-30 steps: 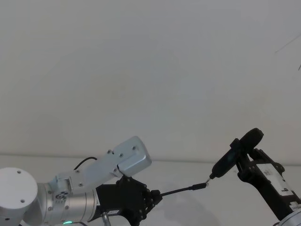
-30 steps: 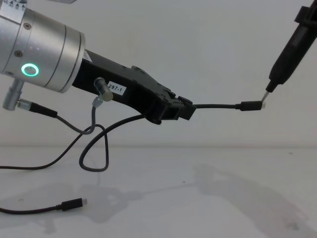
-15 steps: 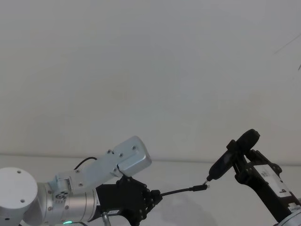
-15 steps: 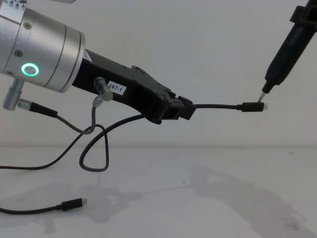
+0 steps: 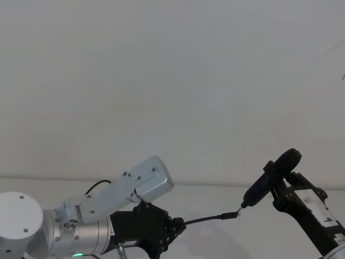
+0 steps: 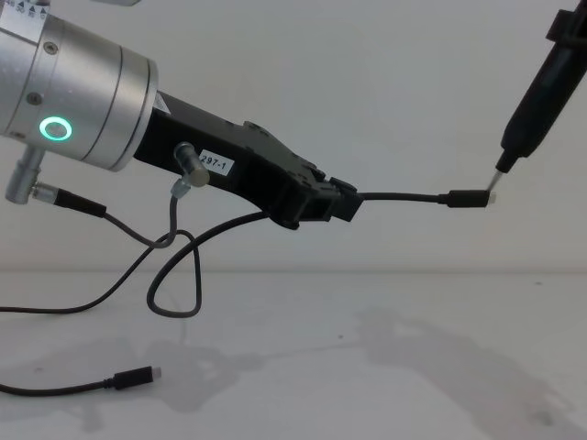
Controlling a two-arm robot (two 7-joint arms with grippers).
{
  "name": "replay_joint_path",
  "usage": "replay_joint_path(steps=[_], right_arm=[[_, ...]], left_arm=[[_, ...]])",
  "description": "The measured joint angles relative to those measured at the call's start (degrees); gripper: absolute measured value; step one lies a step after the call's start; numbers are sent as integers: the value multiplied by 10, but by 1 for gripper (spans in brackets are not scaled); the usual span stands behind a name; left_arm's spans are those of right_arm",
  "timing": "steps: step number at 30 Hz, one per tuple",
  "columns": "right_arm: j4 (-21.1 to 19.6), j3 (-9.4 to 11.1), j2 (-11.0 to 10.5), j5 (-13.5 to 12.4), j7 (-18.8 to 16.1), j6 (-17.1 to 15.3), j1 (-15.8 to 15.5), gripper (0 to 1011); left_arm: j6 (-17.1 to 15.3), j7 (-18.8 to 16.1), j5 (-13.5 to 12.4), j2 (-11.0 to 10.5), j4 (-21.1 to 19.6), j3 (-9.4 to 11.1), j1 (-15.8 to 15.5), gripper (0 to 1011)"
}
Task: Pick up the data cable with the one hand.
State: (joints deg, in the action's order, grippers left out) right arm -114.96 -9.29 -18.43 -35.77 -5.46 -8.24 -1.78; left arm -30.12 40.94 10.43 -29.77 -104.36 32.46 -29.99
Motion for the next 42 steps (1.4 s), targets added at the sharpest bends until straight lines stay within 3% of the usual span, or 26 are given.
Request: replay_joint_path(steps=[42], right_arm=[[-2,4,-5,3,-1,0,-4,268]], left_arm=[[0,0,0,0,0,0,0,40]])
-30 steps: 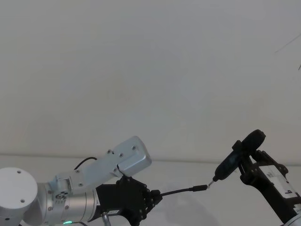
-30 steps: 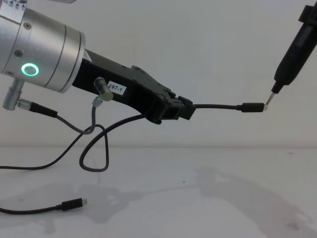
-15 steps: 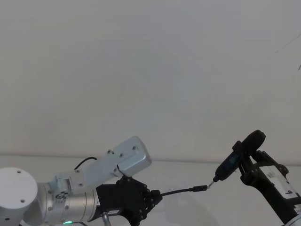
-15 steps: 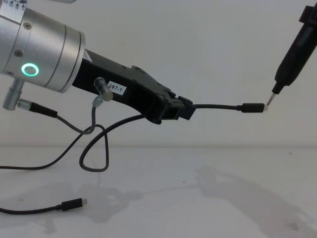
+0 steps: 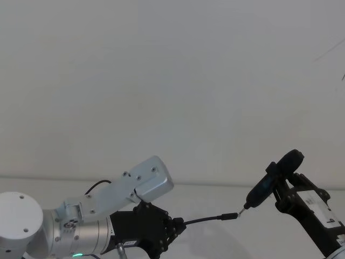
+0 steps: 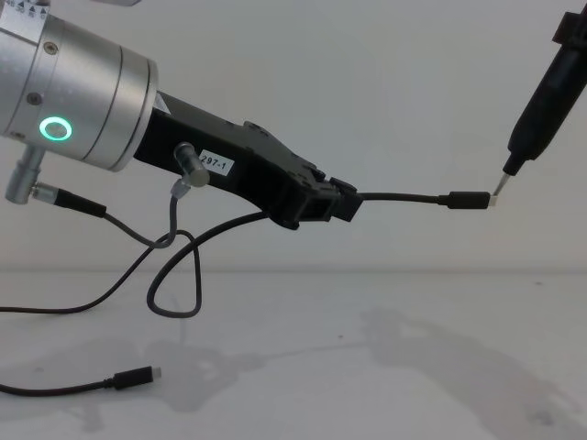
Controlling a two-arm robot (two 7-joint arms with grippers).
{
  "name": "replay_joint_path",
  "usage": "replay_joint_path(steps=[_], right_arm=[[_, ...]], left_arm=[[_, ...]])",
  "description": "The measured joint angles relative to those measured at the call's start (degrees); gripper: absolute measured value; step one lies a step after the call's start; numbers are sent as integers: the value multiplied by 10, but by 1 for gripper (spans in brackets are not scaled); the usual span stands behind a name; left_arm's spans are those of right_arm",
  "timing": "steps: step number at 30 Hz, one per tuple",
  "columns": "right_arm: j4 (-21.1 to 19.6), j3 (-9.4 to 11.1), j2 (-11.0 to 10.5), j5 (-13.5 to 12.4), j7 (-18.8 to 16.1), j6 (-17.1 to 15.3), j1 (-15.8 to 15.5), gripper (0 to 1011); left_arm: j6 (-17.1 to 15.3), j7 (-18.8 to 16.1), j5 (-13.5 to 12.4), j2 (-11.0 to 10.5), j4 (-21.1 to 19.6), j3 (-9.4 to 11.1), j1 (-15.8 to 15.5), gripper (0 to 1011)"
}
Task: Pick up the data cable with the one hand.
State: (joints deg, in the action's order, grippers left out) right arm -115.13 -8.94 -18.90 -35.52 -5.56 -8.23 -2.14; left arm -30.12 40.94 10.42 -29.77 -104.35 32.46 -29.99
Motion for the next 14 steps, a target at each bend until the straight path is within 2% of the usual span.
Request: replay_joint_path(steps=[14], right_arm=[[0,0,0,-1,0,0,0,268]], left_arm=[[0,0,0,0,0,0,0,40]])
